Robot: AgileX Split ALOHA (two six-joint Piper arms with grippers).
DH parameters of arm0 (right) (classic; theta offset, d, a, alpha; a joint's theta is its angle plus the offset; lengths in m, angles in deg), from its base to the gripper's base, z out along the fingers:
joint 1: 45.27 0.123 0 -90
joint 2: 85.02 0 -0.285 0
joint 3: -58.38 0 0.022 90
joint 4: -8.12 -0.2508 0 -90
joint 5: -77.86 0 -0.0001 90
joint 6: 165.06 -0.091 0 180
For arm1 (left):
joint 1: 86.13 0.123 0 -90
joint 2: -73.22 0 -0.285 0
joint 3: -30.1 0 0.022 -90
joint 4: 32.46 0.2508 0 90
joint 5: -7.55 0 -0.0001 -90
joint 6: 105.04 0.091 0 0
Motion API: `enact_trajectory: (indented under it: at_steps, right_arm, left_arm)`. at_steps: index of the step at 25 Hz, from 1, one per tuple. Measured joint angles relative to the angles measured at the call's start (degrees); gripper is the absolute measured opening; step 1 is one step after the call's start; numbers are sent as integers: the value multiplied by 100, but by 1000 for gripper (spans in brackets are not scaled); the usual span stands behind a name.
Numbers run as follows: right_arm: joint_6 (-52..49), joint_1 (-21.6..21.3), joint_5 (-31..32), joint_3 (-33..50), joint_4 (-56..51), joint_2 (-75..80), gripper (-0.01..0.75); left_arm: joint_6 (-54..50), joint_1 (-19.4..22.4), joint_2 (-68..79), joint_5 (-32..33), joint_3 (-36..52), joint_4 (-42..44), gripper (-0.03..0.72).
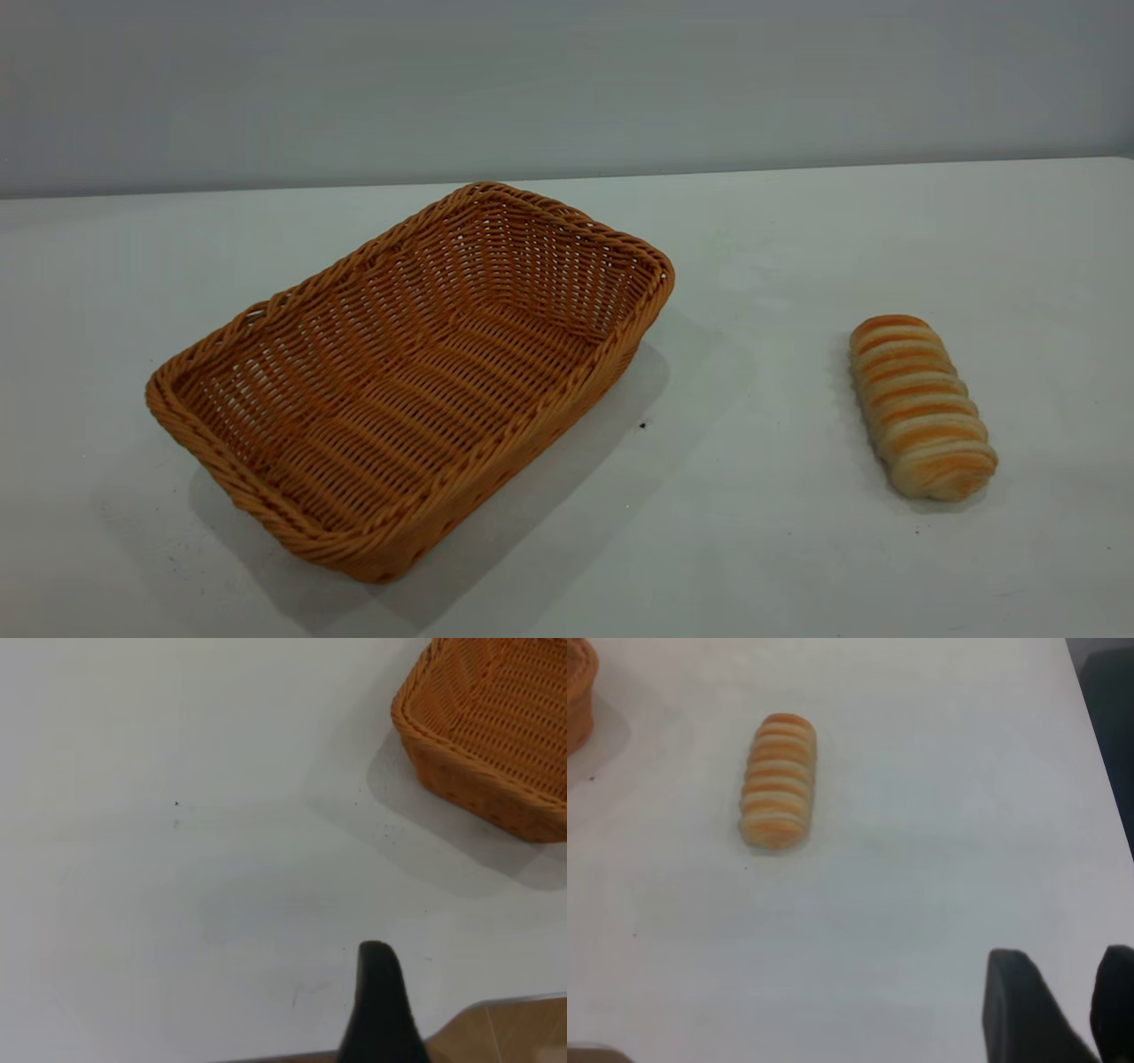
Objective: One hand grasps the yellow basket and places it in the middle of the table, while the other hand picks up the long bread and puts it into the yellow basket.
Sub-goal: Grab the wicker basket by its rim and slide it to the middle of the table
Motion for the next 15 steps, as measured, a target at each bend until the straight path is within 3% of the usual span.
enact_trajectory:
  at_steps: [15]
  right_arm:
    - [-21,0,-21,-13,-113,-5,240]
  left_arm:
    - [-31,0,30,-5,-70,135,582]
